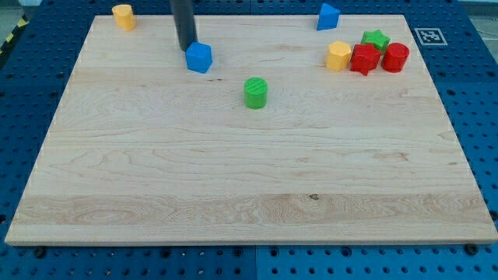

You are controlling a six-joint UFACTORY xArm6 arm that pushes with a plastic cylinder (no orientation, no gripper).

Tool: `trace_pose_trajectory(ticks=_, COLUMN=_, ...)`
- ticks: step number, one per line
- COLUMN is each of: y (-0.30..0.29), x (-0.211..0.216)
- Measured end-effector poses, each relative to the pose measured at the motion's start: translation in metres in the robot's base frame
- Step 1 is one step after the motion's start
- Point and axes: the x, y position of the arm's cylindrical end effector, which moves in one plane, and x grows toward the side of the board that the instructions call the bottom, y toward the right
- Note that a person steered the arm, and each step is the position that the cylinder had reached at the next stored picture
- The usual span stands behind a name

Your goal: Place blue cube left side of green circle

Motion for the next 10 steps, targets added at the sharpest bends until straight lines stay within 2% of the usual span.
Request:
trace_pose_trajectory(ticks=6, y=0.024, x=0.077)
trace_pose_trajectory(ticks=10, y=0.049, x=0.086)
